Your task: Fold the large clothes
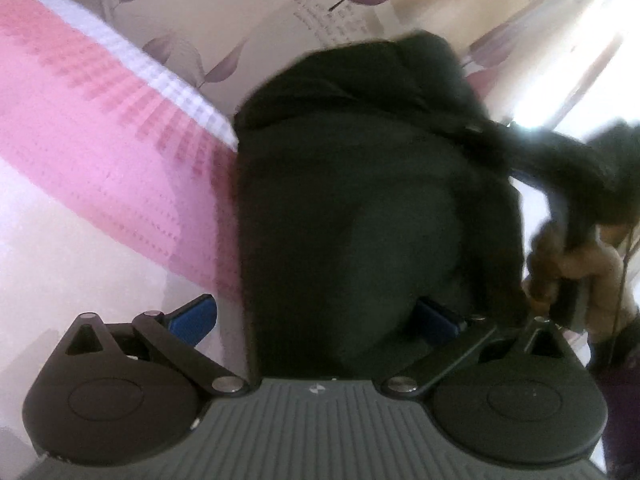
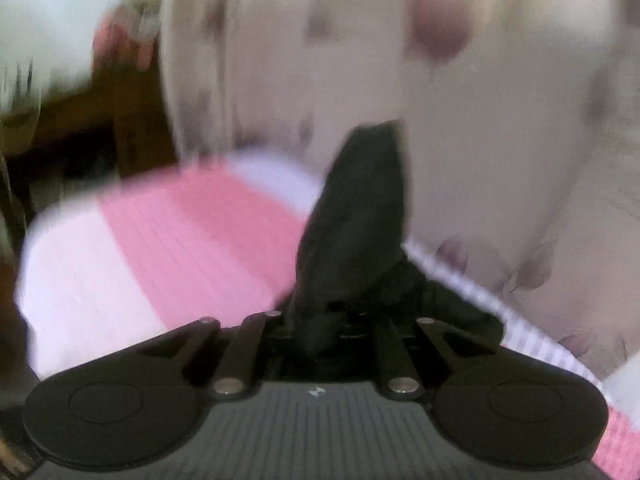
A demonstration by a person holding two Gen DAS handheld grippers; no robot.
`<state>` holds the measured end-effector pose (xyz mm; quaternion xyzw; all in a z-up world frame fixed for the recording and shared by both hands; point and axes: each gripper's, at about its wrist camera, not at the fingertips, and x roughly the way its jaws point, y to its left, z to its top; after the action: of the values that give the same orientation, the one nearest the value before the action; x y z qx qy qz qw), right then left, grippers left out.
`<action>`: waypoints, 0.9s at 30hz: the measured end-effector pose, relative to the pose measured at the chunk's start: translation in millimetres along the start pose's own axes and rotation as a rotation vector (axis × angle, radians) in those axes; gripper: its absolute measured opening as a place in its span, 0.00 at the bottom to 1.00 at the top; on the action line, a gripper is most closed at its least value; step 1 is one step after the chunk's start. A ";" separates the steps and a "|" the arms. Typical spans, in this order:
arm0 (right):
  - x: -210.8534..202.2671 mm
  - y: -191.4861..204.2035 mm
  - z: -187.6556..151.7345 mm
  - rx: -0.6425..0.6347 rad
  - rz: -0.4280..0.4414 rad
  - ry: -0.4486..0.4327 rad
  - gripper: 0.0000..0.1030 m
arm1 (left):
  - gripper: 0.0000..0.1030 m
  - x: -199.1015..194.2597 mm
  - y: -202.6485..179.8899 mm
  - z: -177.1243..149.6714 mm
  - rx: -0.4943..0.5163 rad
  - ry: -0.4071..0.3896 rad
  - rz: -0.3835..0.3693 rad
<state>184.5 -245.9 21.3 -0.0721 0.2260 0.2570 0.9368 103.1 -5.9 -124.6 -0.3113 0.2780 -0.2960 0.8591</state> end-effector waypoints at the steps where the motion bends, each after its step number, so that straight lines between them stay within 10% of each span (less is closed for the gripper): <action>1: -16.3 -8.2 -4.3 0.026 -0.013 -0.039 0.09 | 1.00 0.7 -5.1 1.3 0.018 0.007 -0.013; 16: -110.7 -132.1 -166.6 0.502 -0.114 -0.220 0.09 | 1.00 40.3 -90.1 -17.3 0.267 0.117 -0.064; 27: -92.6 -195.5 -234.8 0.772 0.030 -0.265 0.12 | 0.95 31.8 -122.9 -5.0 0.300 -0.043 -0.073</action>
<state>123.4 -514.1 -140.7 0.3219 0.1841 0.1742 0.9122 79.9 -106.9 -51.2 -0.1958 0.2009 -0.3584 0.8904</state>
